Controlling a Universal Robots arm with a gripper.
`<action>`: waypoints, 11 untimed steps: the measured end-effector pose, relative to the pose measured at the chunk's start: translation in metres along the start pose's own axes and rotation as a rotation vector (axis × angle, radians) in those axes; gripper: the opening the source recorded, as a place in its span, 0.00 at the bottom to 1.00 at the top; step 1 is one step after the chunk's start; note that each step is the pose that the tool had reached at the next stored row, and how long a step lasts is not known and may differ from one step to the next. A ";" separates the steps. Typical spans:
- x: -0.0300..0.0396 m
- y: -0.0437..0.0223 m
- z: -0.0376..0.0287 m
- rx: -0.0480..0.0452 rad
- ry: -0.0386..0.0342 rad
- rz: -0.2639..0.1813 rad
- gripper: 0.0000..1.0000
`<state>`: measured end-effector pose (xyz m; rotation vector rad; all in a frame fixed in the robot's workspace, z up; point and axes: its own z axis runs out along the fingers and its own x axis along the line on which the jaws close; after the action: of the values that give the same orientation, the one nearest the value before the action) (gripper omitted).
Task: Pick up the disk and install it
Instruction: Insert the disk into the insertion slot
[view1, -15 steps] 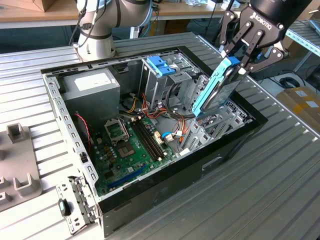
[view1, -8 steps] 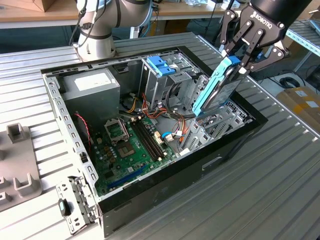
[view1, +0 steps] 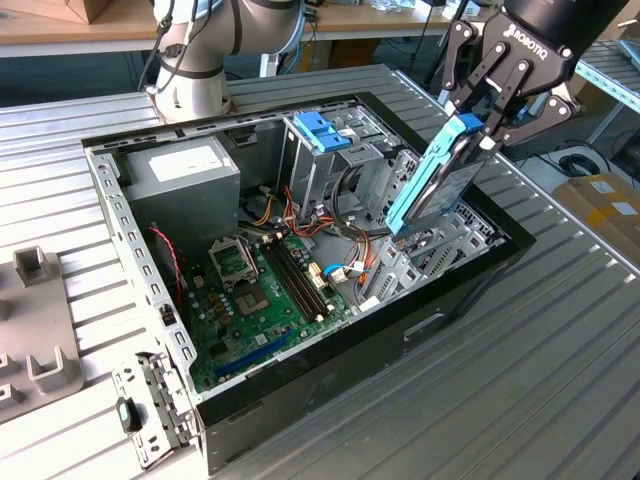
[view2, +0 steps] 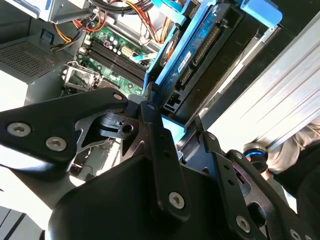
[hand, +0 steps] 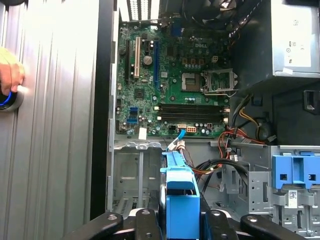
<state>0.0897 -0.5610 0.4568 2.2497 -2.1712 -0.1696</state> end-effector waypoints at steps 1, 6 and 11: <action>0.0005 0.0001 0.0000 0.0000 0.0000 0.000 0.37; 0.0026 0.0001 0.0011 -0.0001 0.0000 0.000 0.37; 0.0065 0.0001 0.0017 0.0000 0.0002 0.001 0.37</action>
<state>0.0896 -0.5674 0.4547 2.2489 -2.1718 -0.1694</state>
